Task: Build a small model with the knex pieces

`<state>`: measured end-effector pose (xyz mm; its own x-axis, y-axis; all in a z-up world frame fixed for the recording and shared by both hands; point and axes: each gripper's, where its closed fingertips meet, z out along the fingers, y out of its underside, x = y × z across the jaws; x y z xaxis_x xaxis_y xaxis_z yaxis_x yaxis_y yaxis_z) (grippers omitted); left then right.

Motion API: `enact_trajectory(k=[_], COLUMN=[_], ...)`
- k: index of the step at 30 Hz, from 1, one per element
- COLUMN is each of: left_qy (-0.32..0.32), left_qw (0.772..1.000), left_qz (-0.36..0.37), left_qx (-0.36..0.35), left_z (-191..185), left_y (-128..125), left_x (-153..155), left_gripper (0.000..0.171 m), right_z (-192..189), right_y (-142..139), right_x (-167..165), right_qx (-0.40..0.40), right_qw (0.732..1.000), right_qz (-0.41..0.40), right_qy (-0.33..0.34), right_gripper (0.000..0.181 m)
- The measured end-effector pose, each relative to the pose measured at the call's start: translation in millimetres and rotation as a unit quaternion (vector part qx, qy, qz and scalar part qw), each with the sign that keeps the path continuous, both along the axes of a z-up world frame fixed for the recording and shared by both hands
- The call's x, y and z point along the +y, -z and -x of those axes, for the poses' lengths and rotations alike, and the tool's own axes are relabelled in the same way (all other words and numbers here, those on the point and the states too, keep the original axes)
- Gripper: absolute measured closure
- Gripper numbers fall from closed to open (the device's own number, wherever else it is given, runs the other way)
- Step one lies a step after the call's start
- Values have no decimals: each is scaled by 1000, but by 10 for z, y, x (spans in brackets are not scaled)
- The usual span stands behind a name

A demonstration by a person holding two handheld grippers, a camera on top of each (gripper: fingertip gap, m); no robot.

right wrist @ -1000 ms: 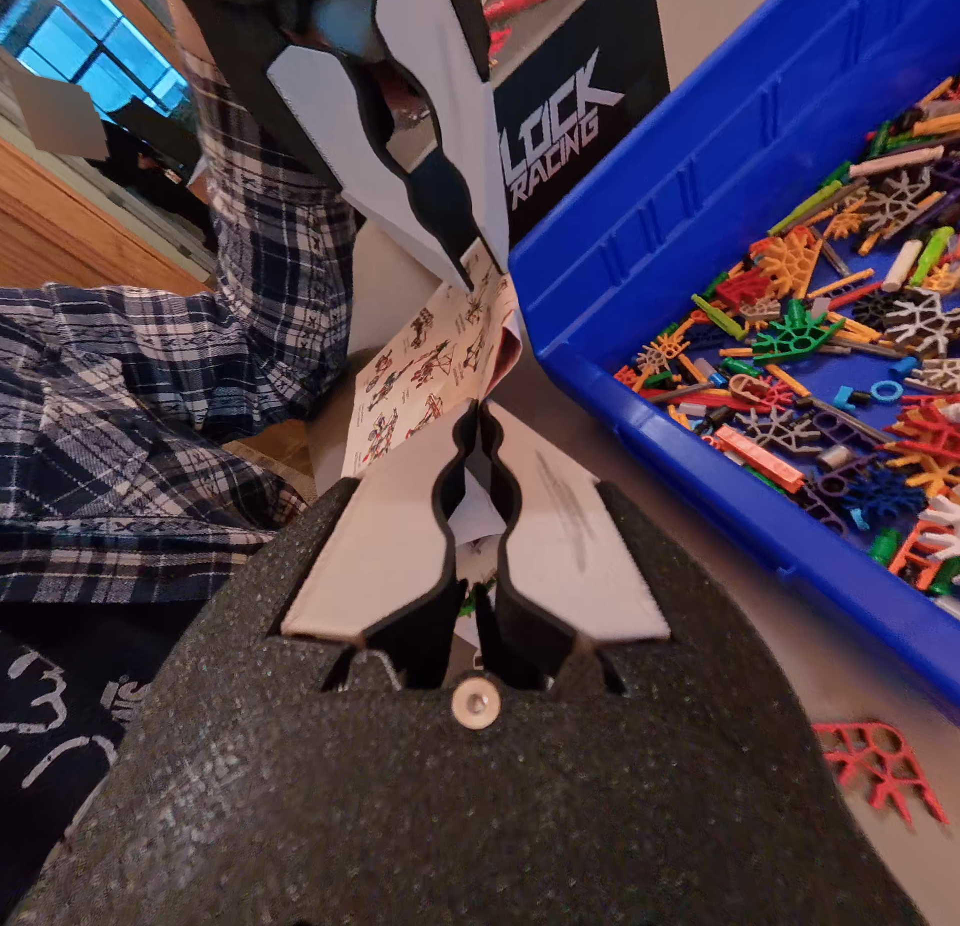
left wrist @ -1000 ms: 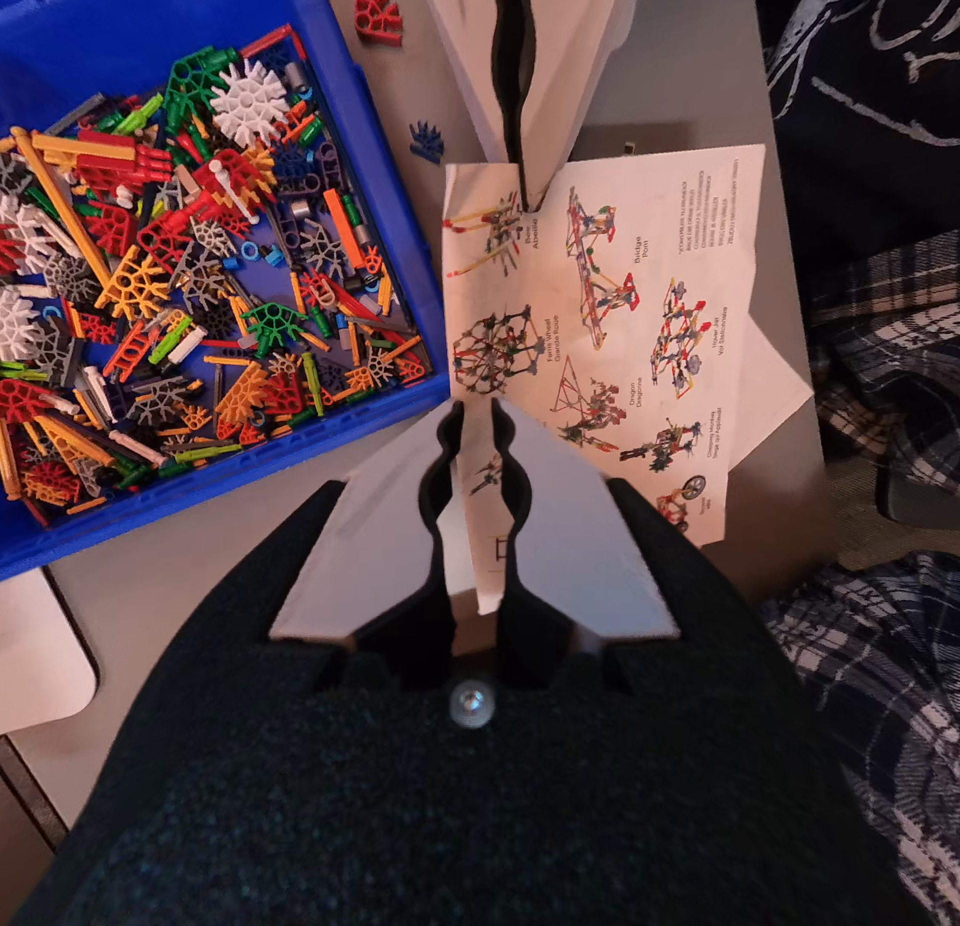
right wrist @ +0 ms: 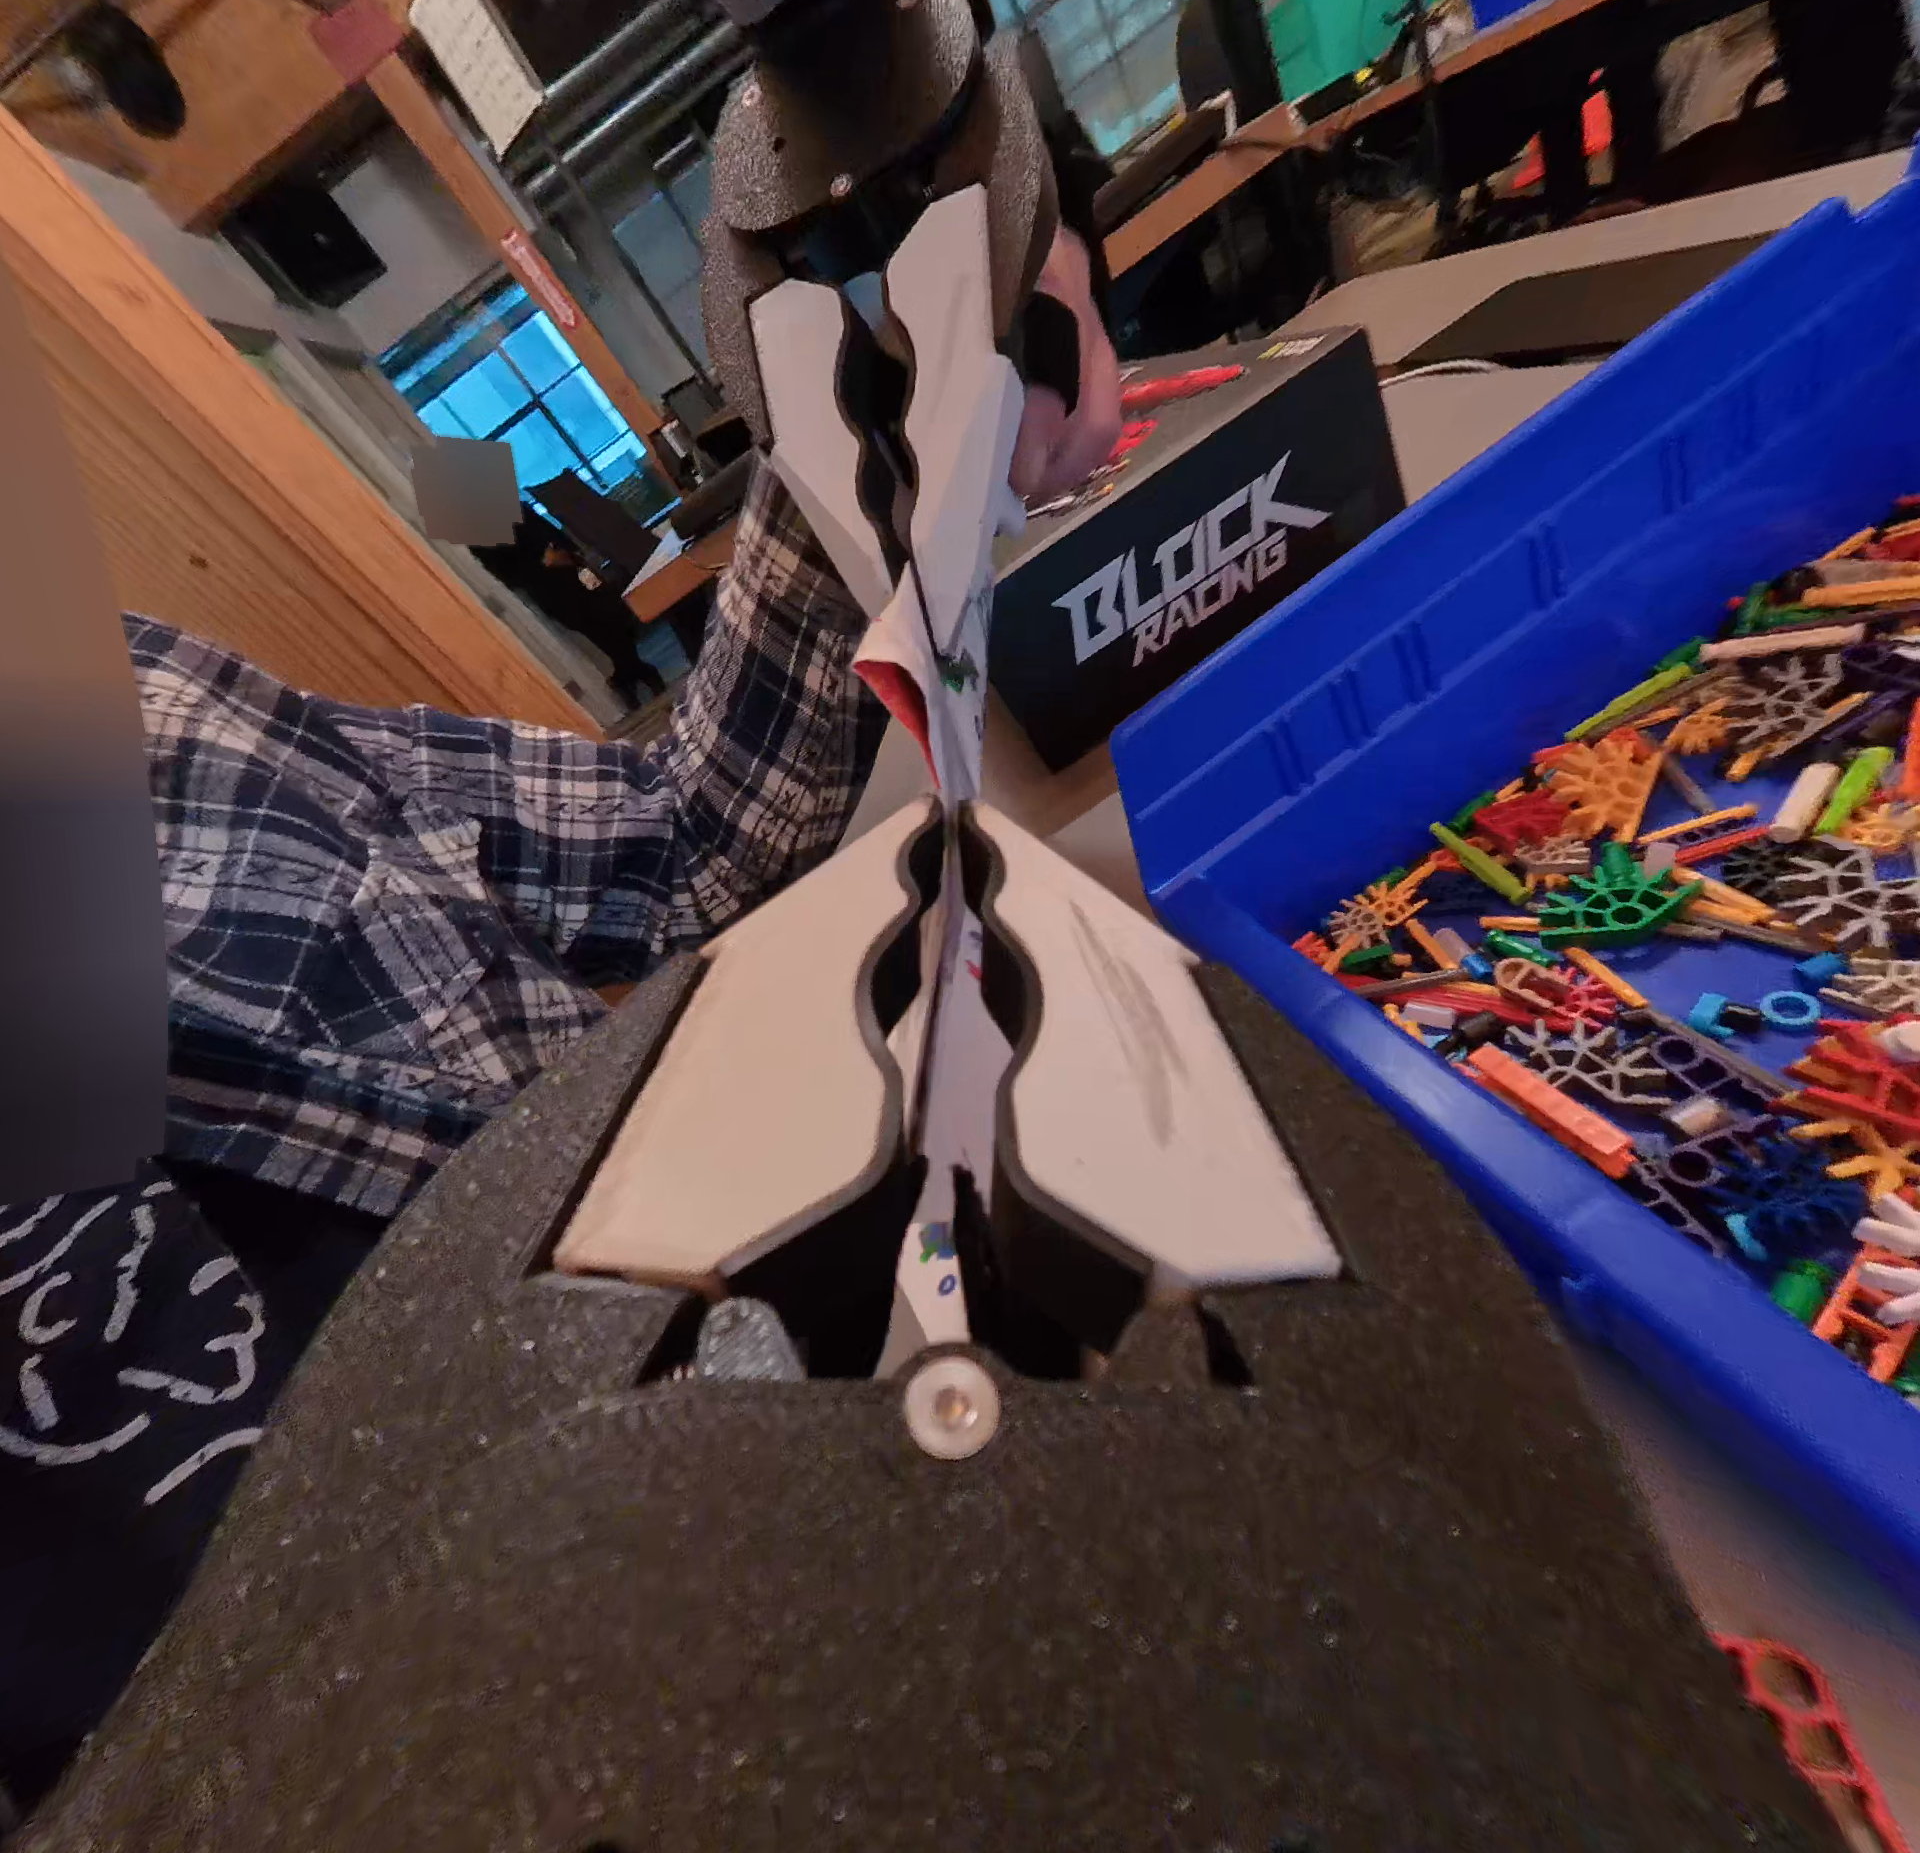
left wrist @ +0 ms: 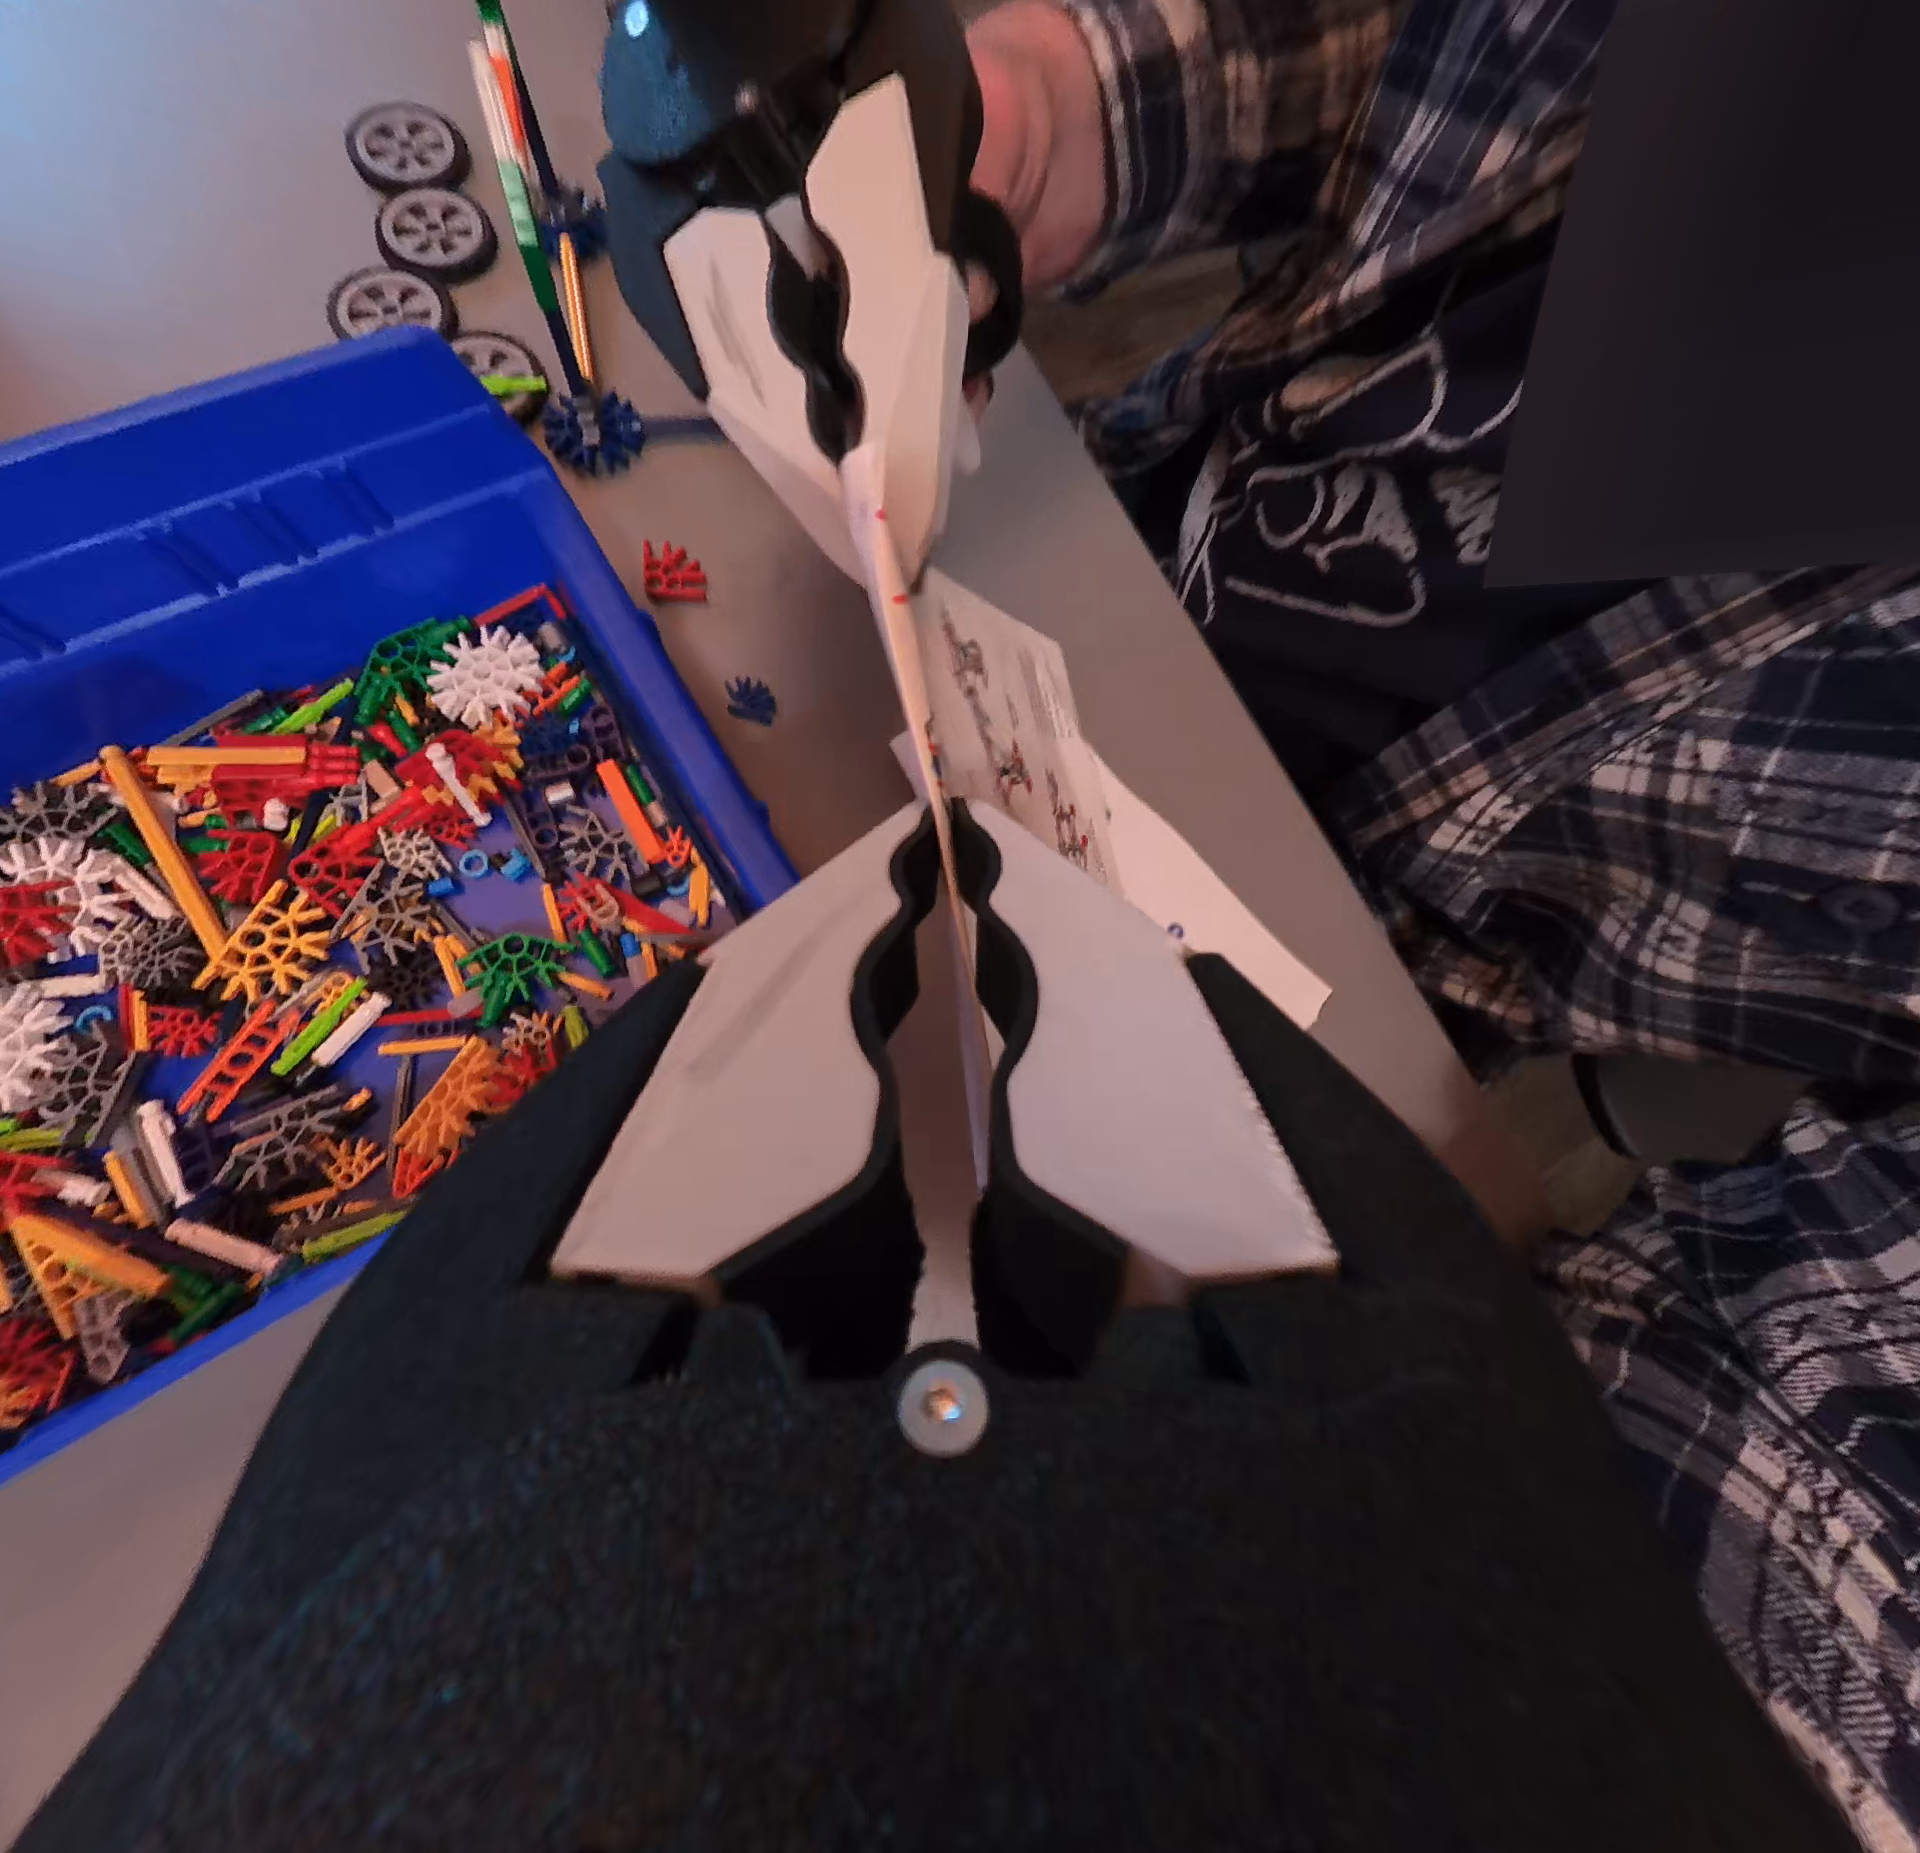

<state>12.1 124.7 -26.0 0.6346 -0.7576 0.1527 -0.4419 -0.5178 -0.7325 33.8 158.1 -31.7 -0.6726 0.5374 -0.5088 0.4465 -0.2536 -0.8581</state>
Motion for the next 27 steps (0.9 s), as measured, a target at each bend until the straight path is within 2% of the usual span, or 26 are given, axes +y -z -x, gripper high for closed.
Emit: enact_trajectory(k=[3, 6, 8, 10, 11, 15, 27], left_qy=[4, 6, 7, 5, 0, -14, -24], left_qw=[1000, 1000, 999, 999, 999, 998, 993], left_qz=[-1, 0, 4, 8, 8, -9, 4], left_qx=[-23, -30, -33, -34, -35, -64, -116], left_z=[-8, -31, -56, -71, -63, -31, -25], left_y=[-37, -45, -38, -29, -31, -153, -205], left_x=[1, 12, 28, 51, 72, 126, 182], left_gripper=[171, 171, 171, 171, 171, 165, 168], right_z=[20, 27, 53, 100, 125, 136, 120], right_y=[7, -43, -68, -56, -58, -145, -210], right_x=[-20, -104, -170, -202, -199, -192, -145], right_qx=[10, 30, 36, 30, 22, -4, -20], right_qw=[999, 998, 997, 997, 998, 999, 988], right_qz=[-31, -58, -69, -71, -61, 24, 128], right_qy=[2, -12, -21, -23, -23, -46, -83], right_gripper=[153, 152, 157, 178, 181, 181, 181])
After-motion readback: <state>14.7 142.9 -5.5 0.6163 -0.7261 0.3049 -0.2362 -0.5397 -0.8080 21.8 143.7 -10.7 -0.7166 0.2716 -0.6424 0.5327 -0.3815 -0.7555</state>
